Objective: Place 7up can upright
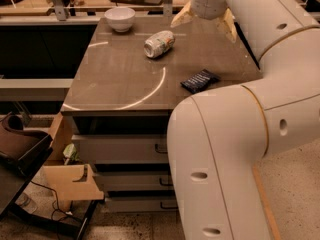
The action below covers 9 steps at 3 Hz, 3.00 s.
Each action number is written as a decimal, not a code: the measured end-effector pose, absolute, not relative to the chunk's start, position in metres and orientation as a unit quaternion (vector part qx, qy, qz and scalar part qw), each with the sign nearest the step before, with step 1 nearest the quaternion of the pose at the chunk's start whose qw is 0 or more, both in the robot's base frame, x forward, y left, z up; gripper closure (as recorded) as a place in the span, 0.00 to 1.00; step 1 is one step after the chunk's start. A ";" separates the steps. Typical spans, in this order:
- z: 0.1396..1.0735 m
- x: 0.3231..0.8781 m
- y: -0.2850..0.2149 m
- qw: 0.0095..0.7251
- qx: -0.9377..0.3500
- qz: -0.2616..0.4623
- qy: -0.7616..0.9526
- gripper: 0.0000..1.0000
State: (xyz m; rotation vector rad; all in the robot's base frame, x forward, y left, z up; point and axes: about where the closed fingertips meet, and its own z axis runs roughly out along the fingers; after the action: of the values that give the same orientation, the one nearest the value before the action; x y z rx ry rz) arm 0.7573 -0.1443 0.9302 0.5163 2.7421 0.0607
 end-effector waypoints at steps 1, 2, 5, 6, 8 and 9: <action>0.930 0.771 -0.118 0.178 0.196 0.041 0.963 0.00; 0.928 0.777 -0.104 0.179 0.208 0.046 0.961 0.00; 0.900 0.795 -0.064 0.163 0.249 0.067 0.952 0.00; 0.896 0.797 -0.050 0.160 0.265 0.064 0.949 0.00; 0.898 0.802 -0.029 0.168 0.272 0.064 0.945 0.00; 0.892 0.805 -0.021 0.168 0.268 0.057 0.947 0.00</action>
Offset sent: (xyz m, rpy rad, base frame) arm 0.0577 0.0447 0.0322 0.0601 0.0193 -0.0785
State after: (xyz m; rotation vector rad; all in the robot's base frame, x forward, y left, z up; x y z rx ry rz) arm 0.8048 -0.0206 0.8918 0.7630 2.6940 0.1625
